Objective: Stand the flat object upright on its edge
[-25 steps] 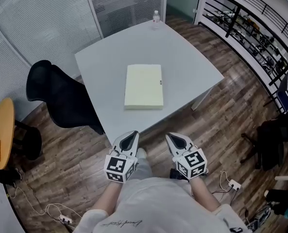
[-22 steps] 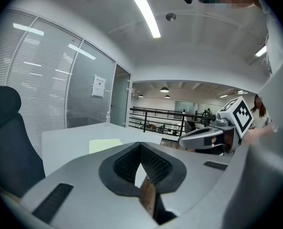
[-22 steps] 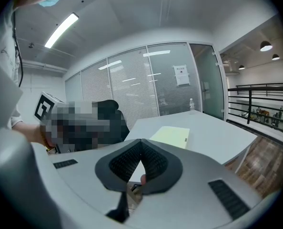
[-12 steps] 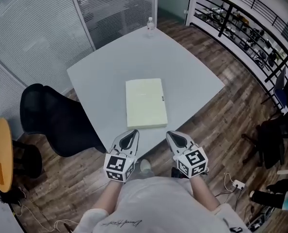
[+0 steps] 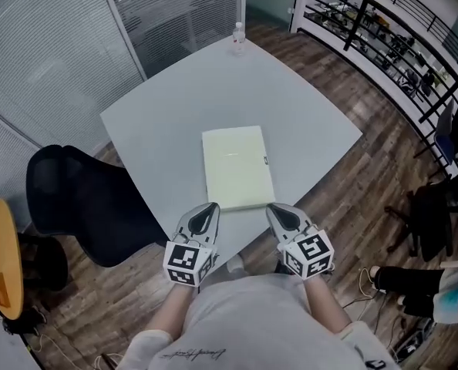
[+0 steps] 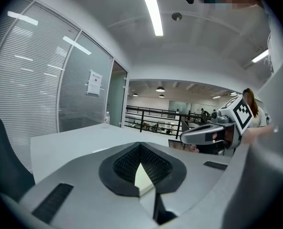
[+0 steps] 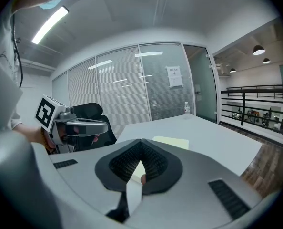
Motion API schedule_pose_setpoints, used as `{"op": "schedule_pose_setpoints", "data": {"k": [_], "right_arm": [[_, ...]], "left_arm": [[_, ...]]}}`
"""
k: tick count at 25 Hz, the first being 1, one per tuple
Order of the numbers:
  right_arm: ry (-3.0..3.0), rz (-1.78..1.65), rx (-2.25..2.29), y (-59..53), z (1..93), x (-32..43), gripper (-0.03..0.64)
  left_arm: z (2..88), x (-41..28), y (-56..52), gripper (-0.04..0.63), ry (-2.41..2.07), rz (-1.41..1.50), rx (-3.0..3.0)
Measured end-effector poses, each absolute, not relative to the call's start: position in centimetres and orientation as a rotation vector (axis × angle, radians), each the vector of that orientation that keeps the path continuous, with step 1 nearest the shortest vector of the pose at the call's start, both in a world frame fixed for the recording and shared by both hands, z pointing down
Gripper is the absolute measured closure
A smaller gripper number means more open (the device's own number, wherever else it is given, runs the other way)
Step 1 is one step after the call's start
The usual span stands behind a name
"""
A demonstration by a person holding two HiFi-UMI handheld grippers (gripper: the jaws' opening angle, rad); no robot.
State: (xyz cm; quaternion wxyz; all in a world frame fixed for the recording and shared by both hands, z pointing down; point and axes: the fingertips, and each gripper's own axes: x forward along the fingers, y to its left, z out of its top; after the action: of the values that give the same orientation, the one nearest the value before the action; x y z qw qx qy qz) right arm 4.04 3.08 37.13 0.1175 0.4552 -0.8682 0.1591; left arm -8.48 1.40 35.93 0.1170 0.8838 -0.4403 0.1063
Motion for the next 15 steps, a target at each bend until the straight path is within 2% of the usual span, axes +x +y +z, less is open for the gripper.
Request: {"op": "schedule_pose_setpoints", "data": {"k": [15], "right_arm": [[-2.507,0.490,1.287,-1.0,37.4,5.7,0.592]], "left_arm": [[37.0,-9.1,-1.4,0.583,-1.321,0.360,2.512]]}}
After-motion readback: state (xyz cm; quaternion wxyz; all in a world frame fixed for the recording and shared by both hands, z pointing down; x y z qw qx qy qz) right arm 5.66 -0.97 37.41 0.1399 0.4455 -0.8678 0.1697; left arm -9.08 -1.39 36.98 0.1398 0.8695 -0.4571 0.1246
